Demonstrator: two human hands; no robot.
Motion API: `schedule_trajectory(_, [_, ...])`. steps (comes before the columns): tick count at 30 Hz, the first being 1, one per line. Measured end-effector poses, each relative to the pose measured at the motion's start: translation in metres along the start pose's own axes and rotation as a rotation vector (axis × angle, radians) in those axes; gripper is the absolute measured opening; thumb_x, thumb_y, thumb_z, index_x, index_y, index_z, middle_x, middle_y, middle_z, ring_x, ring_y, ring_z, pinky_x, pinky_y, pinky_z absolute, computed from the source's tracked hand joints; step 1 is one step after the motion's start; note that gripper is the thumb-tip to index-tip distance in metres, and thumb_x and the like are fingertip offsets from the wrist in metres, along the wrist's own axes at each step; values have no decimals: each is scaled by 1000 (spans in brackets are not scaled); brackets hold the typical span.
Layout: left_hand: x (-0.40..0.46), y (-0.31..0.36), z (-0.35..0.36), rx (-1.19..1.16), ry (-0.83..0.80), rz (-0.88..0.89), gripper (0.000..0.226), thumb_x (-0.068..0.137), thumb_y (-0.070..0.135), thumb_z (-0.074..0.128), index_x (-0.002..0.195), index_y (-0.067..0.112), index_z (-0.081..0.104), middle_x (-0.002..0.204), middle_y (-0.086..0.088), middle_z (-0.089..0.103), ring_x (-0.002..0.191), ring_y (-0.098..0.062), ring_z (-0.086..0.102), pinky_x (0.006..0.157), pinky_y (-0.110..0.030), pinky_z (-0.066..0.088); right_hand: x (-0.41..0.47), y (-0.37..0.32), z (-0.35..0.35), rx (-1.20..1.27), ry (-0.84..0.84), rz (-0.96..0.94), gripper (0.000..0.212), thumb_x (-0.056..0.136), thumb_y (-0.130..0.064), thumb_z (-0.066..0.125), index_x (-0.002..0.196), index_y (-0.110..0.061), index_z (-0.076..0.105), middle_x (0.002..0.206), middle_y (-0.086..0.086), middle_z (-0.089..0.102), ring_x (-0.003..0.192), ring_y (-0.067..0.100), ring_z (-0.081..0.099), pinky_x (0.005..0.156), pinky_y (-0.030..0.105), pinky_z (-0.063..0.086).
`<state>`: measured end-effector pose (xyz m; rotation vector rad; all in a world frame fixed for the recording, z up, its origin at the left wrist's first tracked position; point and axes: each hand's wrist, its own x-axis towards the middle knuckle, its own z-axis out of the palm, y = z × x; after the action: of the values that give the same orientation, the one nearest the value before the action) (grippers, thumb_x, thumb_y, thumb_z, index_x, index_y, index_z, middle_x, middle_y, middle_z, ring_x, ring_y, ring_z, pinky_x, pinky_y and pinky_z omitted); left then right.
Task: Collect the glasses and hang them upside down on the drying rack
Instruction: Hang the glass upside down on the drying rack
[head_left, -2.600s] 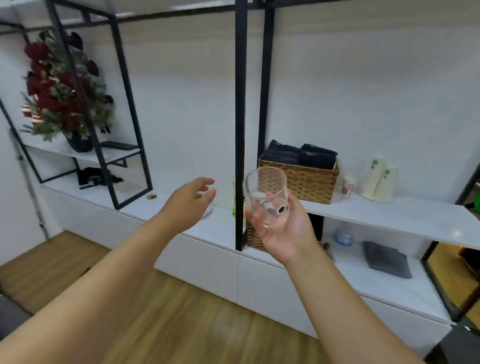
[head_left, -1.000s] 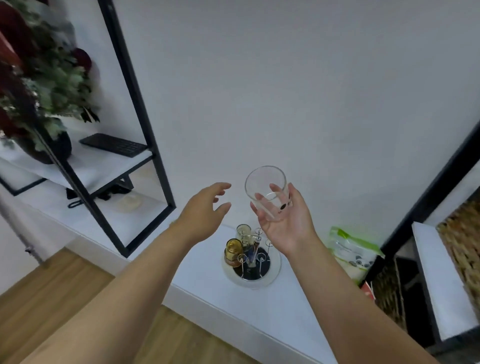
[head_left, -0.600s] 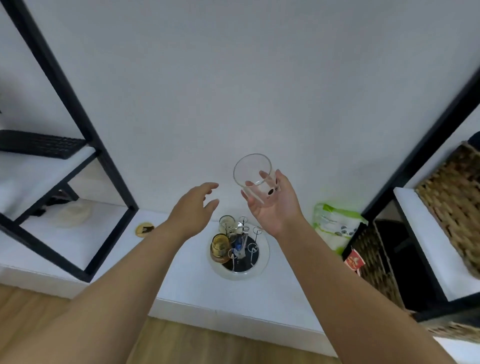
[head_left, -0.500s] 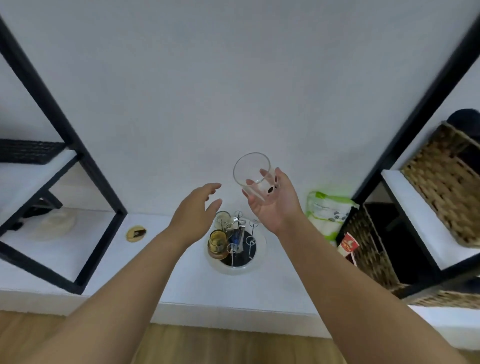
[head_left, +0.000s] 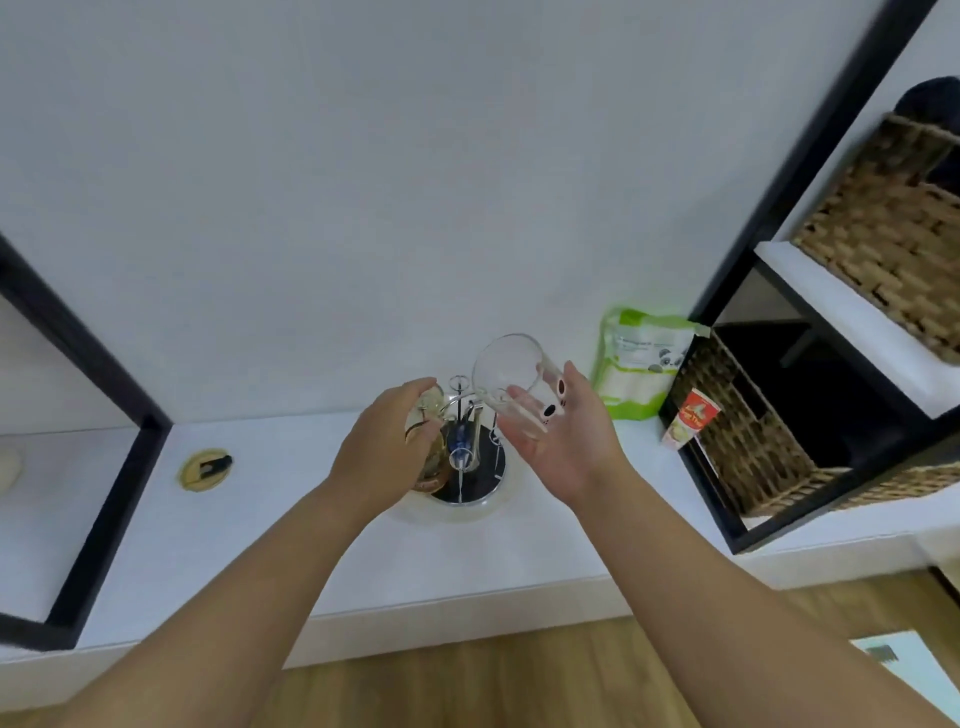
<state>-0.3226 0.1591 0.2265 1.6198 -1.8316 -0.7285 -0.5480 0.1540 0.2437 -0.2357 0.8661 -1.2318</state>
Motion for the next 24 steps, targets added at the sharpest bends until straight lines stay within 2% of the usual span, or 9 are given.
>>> schedule_trajectory(3, [17, -37, 11, 57, 3, 25, 47, 102, 31, 59, 146, 40, 47, 148, 10, 51, 135, -13, 47, 106, -33, 39, 23, 13, -23, 1, 8, -16, 42, 103, -52, 58, 132, -23, 66, 133, 22, 67, 103, 37, 78, 74, 41, 64])
schedule_trajectory(8, [33, -85, 50, 126, -31, -23, 52, 100, 36, 63, 149, 31, 47, 150, 3, 52, 137, -19, 48, 108, -34, 38, 47, 36, -61, 78, 13, -34, 43, 103, -53, 58, 132, -22, 65, 132, 21, 67, 94, 35, 79, 71, 40, 64])
schedule_trajectory(11, [41, -106, 77, 130, -19, -27, 54, 97, 39, 67, 148, 29, 50, 147, 2, 54, 132, -20, 51, 101, -30, 40, 61, 52, -84, 65, 18, -45, 43, 102, -53, 59, 132, -23, 66, 133, 20, 66, 99, 35, 79, 73, 41, 65])
schedule_trajectory(16, [49, -125, 106, 142, 30, -2, 50, 98, 36, 64, 145, 25, 53, 144, 1, 53, 128, -20, 53, 106, -38, 44, 78, 72, -111, -7, 95, -129, 48, 93, -51, 71, 133, -26, 68, 132, 17, 67, 102, 34, 79, 72, 44, 64])
schedule_trajectory(20, [52, -130, 114, 170, 93, 29, 47, 98, 35, 64, 143, 24, 56, 141, 1, 53, 126, -20, 54, 101, -34, 42, 79, 69, -112, -355, 163, -313, 40, 94, -47, 74, 132, -35, 69, 127, 1, 66, 114, 25, 71, 76, 45, 65])
schedule_trajectory(22, [52, -132, 113, 173, 100, 41, 47, 97, 36, 65, 142, 25, 56, 140, 2, 54, 125, -20, 54, 100, -32, 42, 79, 66, -104, -596, 161, -452, 47, 90, -50, 74, 136, -42, 67, 127, -8, 66, 111, 10, 69, 72, 38, 66])
schedule_trajectory(24, [52, -135, 112, 168, 99, 51, 47, 97, 37, 66, 142, 25, 58, 139, 2, 55, 124, -19, 54, 100, -30, 42, 81, 64, -93, -844, 129, -593, 50, 90, -48, 75, 139, -45, 64, 133, -8, 64, 107, 1, 69, 72, 31, 64])
